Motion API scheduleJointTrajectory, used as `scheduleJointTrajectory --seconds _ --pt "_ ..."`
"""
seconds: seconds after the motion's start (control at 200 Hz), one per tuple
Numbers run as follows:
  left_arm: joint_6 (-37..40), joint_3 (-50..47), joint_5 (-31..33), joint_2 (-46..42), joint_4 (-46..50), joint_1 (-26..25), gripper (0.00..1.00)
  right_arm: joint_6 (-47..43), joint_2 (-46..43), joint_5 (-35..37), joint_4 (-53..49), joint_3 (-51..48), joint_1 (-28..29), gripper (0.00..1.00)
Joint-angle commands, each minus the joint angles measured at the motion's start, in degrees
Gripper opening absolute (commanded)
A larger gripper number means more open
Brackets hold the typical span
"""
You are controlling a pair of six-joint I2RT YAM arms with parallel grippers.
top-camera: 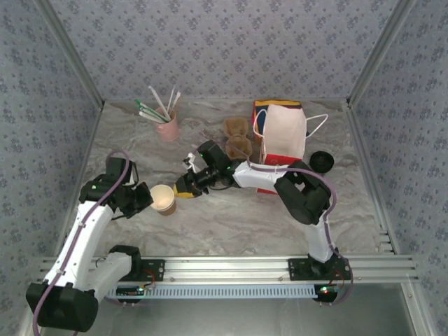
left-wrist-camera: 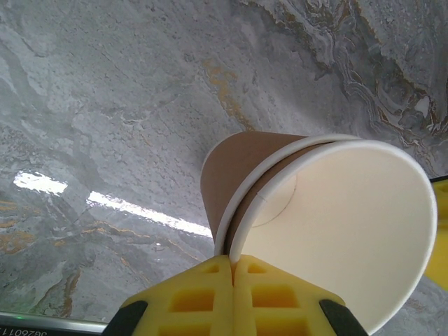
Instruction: Pack the takeout coffee
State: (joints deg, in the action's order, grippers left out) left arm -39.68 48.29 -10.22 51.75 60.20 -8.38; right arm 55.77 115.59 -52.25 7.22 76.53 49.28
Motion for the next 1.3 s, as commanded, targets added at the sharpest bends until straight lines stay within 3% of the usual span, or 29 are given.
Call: scheduleJointTrajectory --seconds 0.0,0.29,0.595,1.294 --pt "-0.3 0.2 -2.0 -1.0 -0.5 0.7 0.00 0.8 0.5 -1.7 1.1 0.5 0.4 0.26" --pt "-1.4 -1.6 -5.0 -1.5 -3.2 1.4 0.00 2.1 2.1 -2.8 2.5 0.5 0.4 0.28" --pt "-1.5 -3.1 -9.9 -3.3 -4.7 5.5 0.00 0.6 3.2 -1.9 0.8 -0.9 -0.3 0.28" --pt "-0.2 -4.8 -12.9 -4.5 -4.3 8.4 0.00 -1.5 2.8 -1.1 -2.1 -0.7 -0.3 0.28"
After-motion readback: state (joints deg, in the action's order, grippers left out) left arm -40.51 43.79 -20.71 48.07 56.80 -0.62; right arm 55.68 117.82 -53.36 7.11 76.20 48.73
